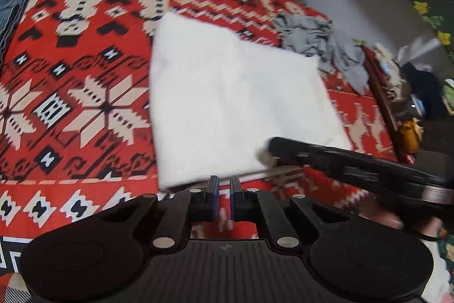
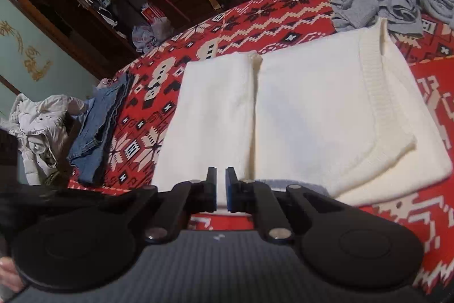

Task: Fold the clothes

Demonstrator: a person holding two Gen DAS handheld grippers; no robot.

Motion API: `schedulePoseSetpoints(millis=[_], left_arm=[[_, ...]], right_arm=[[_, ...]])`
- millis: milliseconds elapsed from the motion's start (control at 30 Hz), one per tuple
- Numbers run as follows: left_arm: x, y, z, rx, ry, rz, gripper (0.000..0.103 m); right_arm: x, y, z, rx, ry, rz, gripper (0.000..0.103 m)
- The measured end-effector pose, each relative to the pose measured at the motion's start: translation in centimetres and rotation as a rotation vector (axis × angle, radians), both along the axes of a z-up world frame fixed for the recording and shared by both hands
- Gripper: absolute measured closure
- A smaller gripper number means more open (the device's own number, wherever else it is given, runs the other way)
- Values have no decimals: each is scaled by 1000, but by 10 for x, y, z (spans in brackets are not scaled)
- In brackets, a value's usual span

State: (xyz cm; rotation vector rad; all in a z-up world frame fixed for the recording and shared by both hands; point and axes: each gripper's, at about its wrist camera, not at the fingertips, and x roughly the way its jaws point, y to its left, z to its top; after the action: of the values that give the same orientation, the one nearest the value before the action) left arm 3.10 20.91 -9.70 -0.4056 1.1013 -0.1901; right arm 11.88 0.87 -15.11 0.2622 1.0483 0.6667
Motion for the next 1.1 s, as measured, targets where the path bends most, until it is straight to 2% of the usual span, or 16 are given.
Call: schedulePoseSetpoints(millis=[33,100,233,333,467,500,567,733,800,833,900,1033,1100], left_arm=[[0,0,1,-7,-3,-1,93],[0,0,3,-21,-11,2,93],[1,5,10,-47,-60,34,92],[11,5,4,-51,-79,64,88],[33,-6,-26,-11,18,39,88],[34,-9,-31,9,34,32,96],[29,-8,-32,12,51,34,96],[15,-2,-32,14,93,56,96],[11,-2,-21,12,54,47,93],[8,-2,-16,12,35,43,93],[6,-2,-1,2,-30,27,91],[20,1,18,49,-167,57,88],[39,13,14,15,-181,107,88]], right_arm=[[1,4,-6,-30,14,7,95],[0,11,-16,-77,34,24,103],[-9,10,-15,-128,51,61,103],[-14,10,-13,-145,51,74,101],[-21,6,11,-46,-22,94,95],[-20,7,16,-16,-36,92,94],[-17,10,22,30,-52,83,94],[-5,34,-2,-42,14,108,94],[-8,30,-5,-61,24,132,98],[-10,28,-4,-64,25,145,94],[-12,21,1,-56,19,158,93],[-3,0,27,44,-42,94,93],[11,1,35,76,-68,56,93]])
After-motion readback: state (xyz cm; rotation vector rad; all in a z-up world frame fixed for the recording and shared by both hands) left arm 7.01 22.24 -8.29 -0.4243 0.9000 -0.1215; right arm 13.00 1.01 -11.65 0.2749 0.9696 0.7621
